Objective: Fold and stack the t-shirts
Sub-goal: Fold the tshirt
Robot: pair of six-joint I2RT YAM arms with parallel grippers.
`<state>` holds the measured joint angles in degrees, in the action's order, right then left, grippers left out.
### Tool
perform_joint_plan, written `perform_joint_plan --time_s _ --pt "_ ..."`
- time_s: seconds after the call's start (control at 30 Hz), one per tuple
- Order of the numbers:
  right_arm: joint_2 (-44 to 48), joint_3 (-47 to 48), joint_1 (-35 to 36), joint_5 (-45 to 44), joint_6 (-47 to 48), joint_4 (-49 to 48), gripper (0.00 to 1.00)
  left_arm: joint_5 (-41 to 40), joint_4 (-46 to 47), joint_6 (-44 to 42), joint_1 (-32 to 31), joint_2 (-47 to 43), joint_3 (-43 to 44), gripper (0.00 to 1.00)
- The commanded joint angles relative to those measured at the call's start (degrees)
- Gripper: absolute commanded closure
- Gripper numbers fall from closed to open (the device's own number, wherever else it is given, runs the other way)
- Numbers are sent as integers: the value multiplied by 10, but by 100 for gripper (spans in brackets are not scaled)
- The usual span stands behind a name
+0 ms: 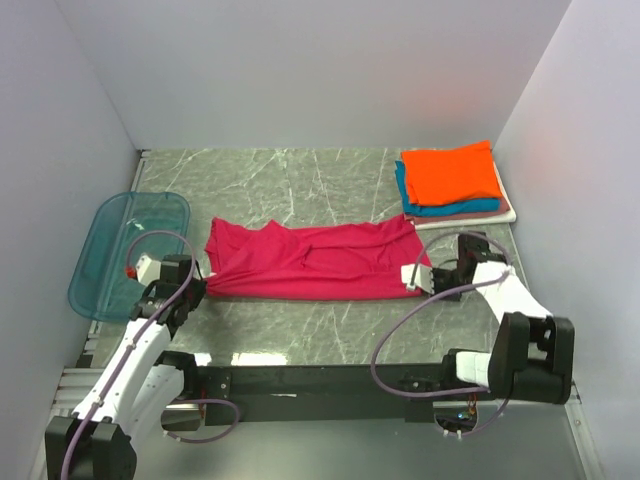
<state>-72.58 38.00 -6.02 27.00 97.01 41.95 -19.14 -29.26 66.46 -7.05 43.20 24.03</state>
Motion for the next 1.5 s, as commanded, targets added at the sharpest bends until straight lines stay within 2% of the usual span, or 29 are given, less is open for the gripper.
perform_joint_plan --time_s 0.0,0.2,0.33,0.4,0.57,0.67,0.7,0.73,0.77,0.8,0.83,0.9,0.97,1.07,1.1,1.13,1.17,1.2,1.23,1.27,1.3,1.37,1.4,1.43,1.47 --pt "51 -35 -41 -19 52 66 100 14 -26 -11 2 0 22 100" --pt "146 -86 -100 -42 110 144 100 66 -37 -5 0 8 21 100" --pt "218 -100 -109 -56 120 210 100 79 -62 8 -2 -28 27 99" --pt "255 -102 -109 -69 93 205 100 77 -74 10 -2 -30 36 99" --pt "244 -78 -109 -108 120 243 100 85 -81 11 -2 10 40 99" --pt "229 -50 -110 -83 121 271 85 100 -85 -1 -3 3 51 97" --pt "229 -42 -110 -75 114 272 72 108 -81 -6 -3 -16 54 94" --pt "230 -28 -110 -65 110 271 47 123 -79 -20 -2 -30 59 78" --pt "232 -20 -111 -57 106 270 25 125 -81 -25 -2 -45 72 69" --pt "231 -11 -111 -36 96 263 20 123 -88 -26 -2 -61 79 61" --pt "229 7 -111 -24 92 262 13 116 -103 -33 -2 -88 87 47" --pt "217 27 -111 20 73 252 11 106 -120 -44 -2 -114 112 40" --pt "194 57 -111 61 53 242 8 101 -134 -60 -2 -121 131 37" --pt "158 100 -110 182 -21 203 7 130 -86 -123 -2 -121 136 33" --pt "149 109 -110 217 -77 171 7 147 -50 -159 -2 -110 130 27" --pt "140 117 -109 300 -117 149 7 173 -18 -173 -2 -96 125 25" --pt "114 120 -102 334 -166 124 7 204 35 -181 -2 -74 127 25" --pt "98 127 -84 362 -244 88 6 222 53 -192 -2 -14 135 25" --pt "76 163 -53 350 -255 93 7 233 66 -199 -2 20 147 28" --pt "27 188 45 325 -266 101 9 237 74 -207 -2 55 181 31" --pt "3 209 88 305 -353 68 16 237 82 -230 -2 114 198 34" --pt "-66 261 177 258 -490 -17 21 234 89 -258 -2 158 238 37" --pt "-91 281 201 249 -588 -75 24 238 85 -272 0 181 251 39" --pt "-121 337 219 238 -624 -89 26 241 80 -305 0 188 262 41" --pt "-189 374 238 217 -656 -93 28 241 74 -319 0 187 281 42"
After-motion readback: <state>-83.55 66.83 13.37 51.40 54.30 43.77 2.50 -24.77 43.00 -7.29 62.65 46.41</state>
